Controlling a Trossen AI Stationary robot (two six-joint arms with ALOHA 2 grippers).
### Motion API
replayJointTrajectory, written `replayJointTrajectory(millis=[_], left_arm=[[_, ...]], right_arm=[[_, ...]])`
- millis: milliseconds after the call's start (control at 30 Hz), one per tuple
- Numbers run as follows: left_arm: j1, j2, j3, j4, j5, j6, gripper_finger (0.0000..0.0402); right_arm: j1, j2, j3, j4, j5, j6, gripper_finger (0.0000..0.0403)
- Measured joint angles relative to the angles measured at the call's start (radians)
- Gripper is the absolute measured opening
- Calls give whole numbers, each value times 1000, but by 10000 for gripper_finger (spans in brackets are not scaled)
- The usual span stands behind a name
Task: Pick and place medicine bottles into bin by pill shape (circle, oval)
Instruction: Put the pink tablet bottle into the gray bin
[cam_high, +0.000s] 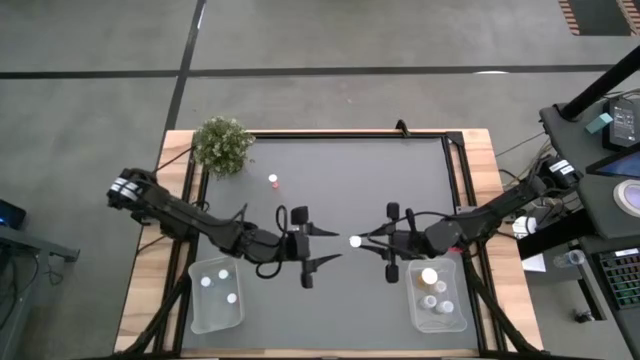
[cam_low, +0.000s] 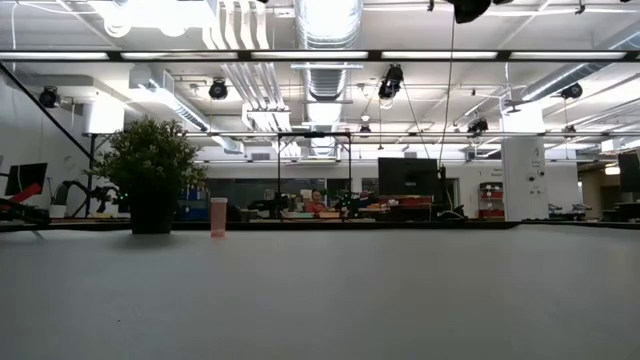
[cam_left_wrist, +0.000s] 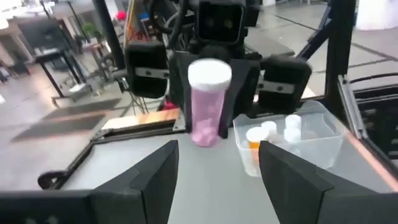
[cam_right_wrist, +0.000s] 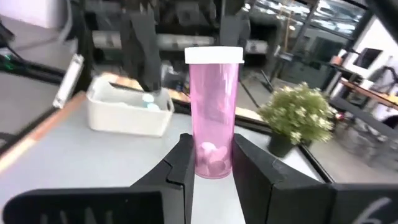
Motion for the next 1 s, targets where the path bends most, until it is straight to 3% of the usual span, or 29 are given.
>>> replayJointTrajectory(millis=[333,467,633,1000], left_arm=[[2,-3,80,-29,-23,-21,203],[2,28,159,-179,-33,-23,203],[15,52,213,-281,-134,-24,203],[79,54,208,-273,-45,-51,203]], right_arm=[[-32,1,0,-71,32,4,75],[-57,5,0,-108,48,35,74],[-75,5,0,-133,48,65,75],[-74,5,0,-135,45,64,75]])
